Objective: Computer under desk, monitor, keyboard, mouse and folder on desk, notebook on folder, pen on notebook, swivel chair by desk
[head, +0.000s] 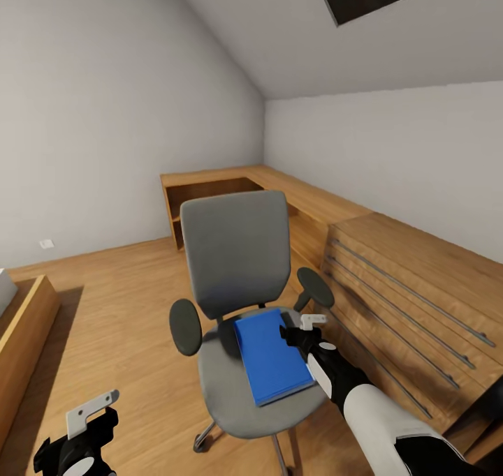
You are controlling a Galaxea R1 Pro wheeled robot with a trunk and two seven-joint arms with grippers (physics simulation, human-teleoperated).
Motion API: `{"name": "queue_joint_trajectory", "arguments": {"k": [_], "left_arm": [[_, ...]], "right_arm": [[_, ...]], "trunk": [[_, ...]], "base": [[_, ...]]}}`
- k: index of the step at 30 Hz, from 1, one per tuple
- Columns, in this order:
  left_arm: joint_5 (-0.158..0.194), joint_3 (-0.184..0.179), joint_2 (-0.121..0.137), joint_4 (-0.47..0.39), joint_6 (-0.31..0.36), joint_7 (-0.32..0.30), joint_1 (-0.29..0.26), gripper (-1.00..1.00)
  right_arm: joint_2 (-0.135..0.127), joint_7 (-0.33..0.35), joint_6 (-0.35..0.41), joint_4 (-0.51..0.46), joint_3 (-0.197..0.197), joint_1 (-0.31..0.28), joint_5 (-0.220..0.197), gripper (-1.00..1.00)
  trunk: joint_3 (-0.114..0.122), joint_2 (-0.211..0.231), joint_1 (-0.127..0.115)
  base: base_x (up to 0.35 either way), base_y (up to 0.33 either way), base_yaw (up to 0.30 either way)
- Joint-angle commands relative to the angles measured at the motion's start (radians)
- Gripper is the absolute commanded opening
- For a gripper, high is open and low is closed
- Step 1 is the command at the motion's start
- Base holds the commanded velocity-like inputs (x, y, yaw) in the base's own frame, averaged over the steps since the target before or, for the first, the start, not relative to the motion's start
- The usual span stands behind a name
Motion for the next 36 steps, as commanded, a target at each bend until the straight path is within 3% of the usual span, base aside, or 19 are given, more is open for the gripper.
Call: {"name": "queue_joint_trajectory", "arguments": {"k": [1, 12, 20, 27, 36], "left_arm": [[0.007, 0.0, 0.0, -0.002, 0.003, 0.003, 0.0, 1.0], [0.005, -0.001, 0.001, -0.001, -0.002, 0.002, 0.0, 1.0], [0.005, -0.001, 0.001, -0.001, -0.007, 0.003, 0.0, 1.0], [0.005, -0.001, -0.001, -0.001, -0.111, 0.005, 0.0, 1.0], [0.005, -0.001, -0.002, -0.001, -0.148, 0.006, 0.0, 1.0]], "right_arm": [[0.0, 0.001, 0.001, 0.0, 0.003, -0.001, -0.005, 1.0], [0.0, -0.002, 0.001, 0.0, 0.004, -0.001, -0.004, 1.0], [0.0, -0.002, 0.001, 0.001, 0.005, -0.001, -0.002, 1.0], [0.0, -0.003, -0.002, 0.001, 0.005, -0.001, -0.001, 1.0], [0.001, -0.002, -0.002, -0.003, 0.006, 0.001, 0.0, 1.0]], "trunk": [[-0.004, -0.008, 0.004], [-0.01, -0.022, 0.012], [-0.01, -0.022, 0.012], [-0.01, -0.022, 0.012], [-0.038, -0.085, 0.046]], "base": [[0.0, 0.0, 0.0], [0.0, 0.0, 0.0], [0.26, 0.07, 0.0], [0.052, 0.03, 0.0], [0.003, 0.002, 0.0]]}}
